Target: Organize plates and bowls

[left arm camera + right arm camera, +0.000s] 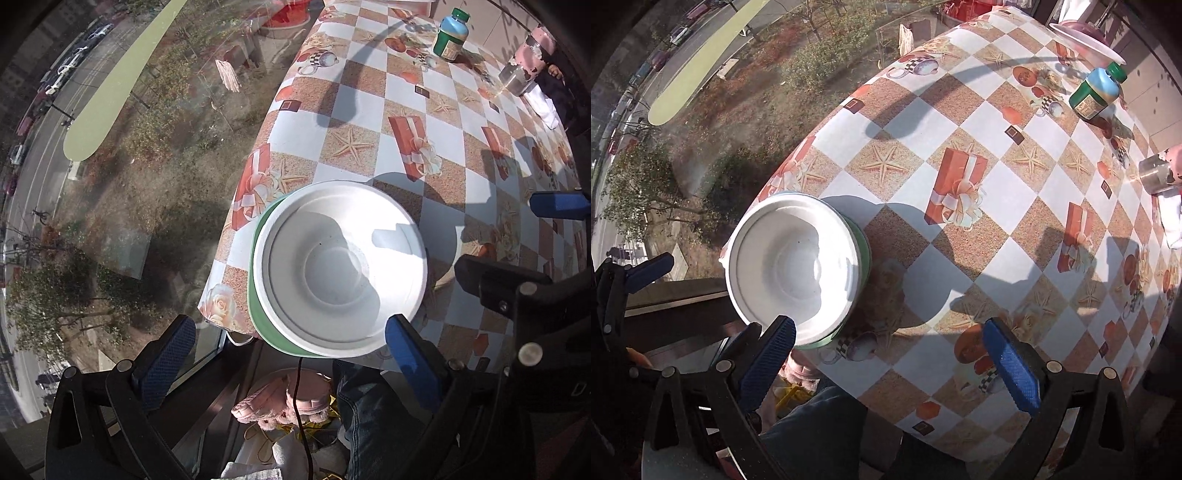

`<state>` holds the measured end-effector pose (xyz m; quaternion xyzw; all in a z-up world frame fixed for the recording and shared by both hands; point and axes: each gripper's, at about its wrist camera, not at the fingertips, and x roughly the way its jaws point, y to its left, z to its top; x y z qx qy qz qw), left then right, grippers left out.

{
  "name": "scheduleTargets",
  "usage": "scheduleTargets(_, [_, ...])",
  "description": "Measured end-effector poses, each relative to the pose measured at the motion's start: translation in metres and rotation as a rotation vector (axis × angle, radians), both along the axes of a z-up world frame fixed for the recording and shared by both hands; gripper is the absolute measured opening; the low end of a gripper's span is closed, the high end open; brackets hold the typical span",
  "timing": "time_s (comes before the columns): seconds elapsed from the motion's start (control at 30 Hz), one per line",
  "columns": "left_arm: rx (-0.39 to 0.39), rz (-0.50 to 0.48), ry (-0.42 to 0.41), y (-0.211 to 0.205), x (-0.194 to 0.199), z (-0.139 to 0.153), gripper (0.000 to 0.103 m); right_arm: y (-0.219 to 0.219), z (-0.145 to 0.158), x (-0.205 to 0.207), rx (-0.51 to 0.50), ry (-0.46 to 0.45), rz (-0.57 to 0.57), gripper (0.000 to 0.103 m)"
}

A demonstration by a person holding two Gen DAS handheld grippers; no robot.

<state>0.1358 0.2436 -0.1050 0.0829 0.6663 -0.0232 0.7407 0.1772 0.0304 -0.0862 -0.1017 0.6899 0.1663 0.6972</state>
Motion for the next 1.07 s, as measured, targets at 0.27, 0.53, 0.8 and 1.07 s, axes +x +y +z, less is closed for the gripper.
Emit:
scheduleTargets(0.27, [0.016,0.016,-0.010,0.002,0.000,0.003,0.103,0.003,0.000,0.000,0.005,0.007,0.012,0.102])
scheduleTargets(0.53, [0.020,0.012,-0.015,0.002,-0.001,0.005,0.103,0.004,0.000,-0.002,0.012,0.008,0.018,0.102])
scheduleTargets(0.8, [0.030,0.020,-0.023,0.000,-0.003,0.008,0.103,0.002,0.005,-0.004,0.022,-0.005,0.020,0.102])
scheduleTargets(1.07, [0.013,0.040,-0.033,0.001,-0.002,0.013,0.103,-0.005,0.008,-0.003,0.061,-0.007,0.000,0.102])
